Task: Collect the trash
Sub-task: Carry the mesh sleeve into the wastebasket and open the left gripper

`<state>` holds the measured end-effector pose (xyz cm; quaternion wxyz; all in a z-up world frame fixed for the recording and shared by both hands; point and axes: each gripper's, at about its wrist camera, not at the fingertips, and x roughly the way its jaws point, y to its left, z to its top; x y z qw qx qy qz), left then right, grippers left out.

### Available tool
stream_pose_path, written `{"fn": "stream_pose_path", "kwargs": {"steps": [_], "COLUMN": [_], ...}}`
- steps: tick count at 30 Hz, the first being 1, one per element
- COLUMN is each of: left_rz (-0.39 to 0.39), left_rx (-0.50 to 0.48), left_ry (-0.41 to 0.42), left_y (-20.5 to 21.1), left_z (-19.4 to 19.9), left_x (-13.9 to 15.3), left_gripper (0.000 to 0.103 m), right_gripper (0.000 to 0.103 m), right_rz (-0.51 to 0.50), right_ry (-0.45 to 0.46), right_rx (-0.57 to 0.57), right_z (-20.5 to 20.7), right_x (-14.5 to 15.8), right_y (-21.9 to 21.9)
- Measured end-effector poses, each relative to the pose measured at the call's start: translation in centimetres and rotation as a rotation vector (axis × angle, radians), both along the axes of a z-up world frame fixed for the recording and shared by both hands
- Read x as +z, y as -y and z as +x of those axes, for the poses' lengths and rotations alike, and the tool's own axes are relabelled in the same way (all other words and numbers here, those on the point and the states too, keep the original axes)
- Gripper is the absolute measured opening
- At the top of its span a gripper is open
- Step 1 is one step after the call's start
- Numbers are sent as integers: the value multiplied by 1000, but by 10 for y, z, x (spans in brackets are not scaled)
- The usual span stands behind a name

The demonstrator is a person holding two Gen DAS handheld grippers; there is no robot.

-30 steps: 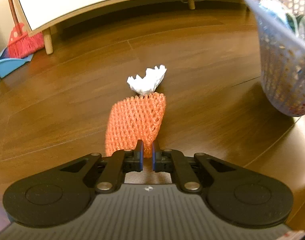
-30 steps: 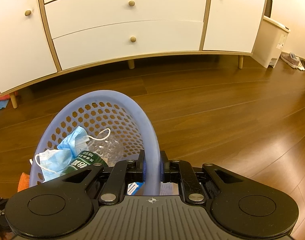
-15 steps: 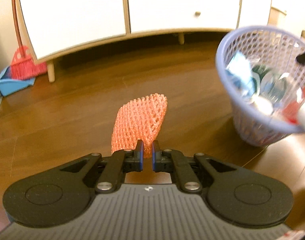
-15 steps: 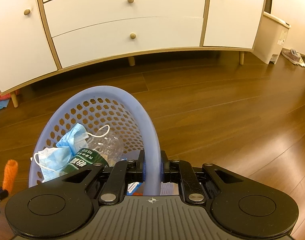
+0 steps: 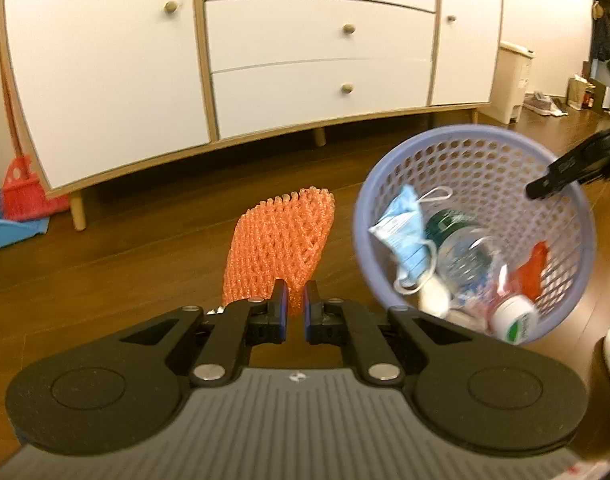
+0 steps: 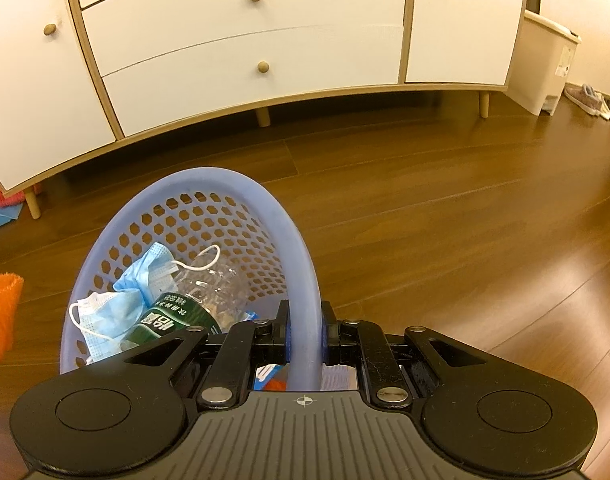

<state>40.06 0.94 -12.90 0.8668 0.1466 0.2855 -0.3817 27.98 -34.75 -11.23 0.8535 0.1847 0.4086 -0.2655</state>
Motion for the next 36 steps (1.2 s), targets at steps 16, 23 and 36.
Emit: {"fn": "stream_pose_path", "kwargs": {"steps": [16, 23, 36], "left_rz": [-81, -120, -153], "left_rx": [-182, -264, -225], "left_ry": [35, 25, -91], "left_y": [59, 82, 88], "left_z": [-27, -35, -16], "left_x": [26, 30, 20], "left_gripper": [5, 5, 31], "right_gripper": [9, 9, 9], "right_rz": [14, 13, 10], "right_ry": [1, -1, -10], "right_rx": [-2, -4, -11], "right_z": [-2, -2, -1], "right_x": [-4, -4, -7], "right_y": [3, 2, 4]}}
